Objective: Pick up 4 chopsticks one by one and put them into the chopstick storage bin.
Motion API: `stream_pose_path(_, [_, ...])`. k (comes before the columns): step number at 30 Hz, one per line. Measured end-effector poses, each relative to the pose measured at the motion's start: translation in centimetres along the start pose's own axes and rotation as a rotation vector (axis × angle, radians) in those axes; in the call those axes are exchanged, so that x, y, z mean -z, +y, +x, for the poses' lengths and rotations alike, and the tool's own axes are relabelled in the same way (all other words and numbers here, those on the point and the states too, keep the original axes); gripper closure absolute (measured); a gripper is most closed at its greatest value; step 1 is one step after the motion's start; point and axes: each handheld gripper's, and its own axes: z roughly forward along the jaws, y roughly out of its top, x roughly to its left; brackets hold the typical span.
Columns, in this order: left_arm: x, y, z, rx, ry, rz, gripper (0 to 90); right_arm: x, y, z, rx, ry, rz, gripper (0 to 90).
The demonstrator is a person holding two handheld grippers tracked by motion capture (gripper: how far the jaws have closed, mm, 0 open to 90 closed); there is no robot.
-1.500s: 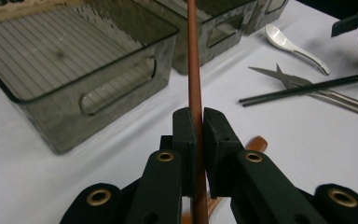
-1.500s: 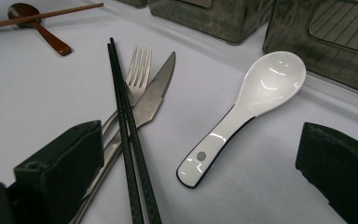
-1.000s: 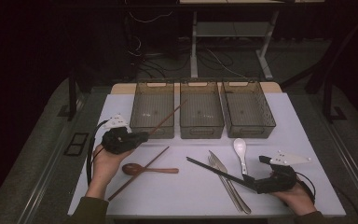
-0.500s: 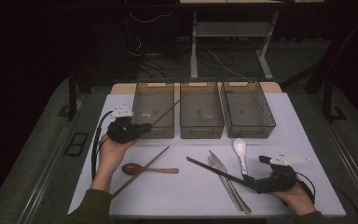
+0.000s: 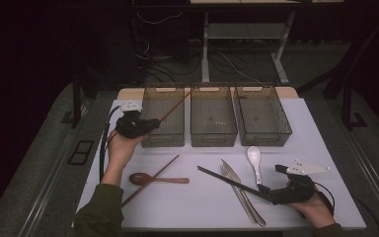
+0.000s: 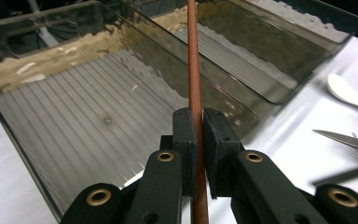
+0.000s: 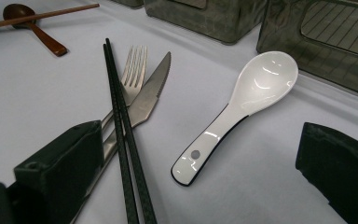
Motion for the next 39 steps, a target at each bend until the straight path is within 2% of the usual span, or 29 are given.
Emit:
stream_pose_path(6, [-1.0,0.7,0.9,0.003,0.037,0.013,82.8,0.0,0.0,0.0,0.000,-0.001,0.000,0.5])
stream_pose_path(11, [-1.8,0.5,1.8,0.026,0.083,0.034,82.8,0.0,0.0,-0.1,0.001,-0.002,0.002,0.5])
stream_pose_path(14, [-2.2,0.3,2.4,0.049,0.099,0.031,82.8,0.0,0.0,-0.1,0.001,-0.002,0.004,0.5])
stream_pose_path(19, [-2.7,0.0,2.9,0.071,0.123,0.058,82.8,0.0,0.0,-0.1,0.001,-0.002,0.002,0.5])
stream_pose_path(30, [-3.8,-0.7,3.6,0.105,0.154,0.117,82.7,0.1,0.0,-0.1,0.002,-0.001,0.000,0.5])
stream_pose_path(39, [-3.8,-0.7,3.6,0.113,0.154,0.123,82.1,0.1,0.0,-0.1,0.004,-0.001,0.000,0.5])
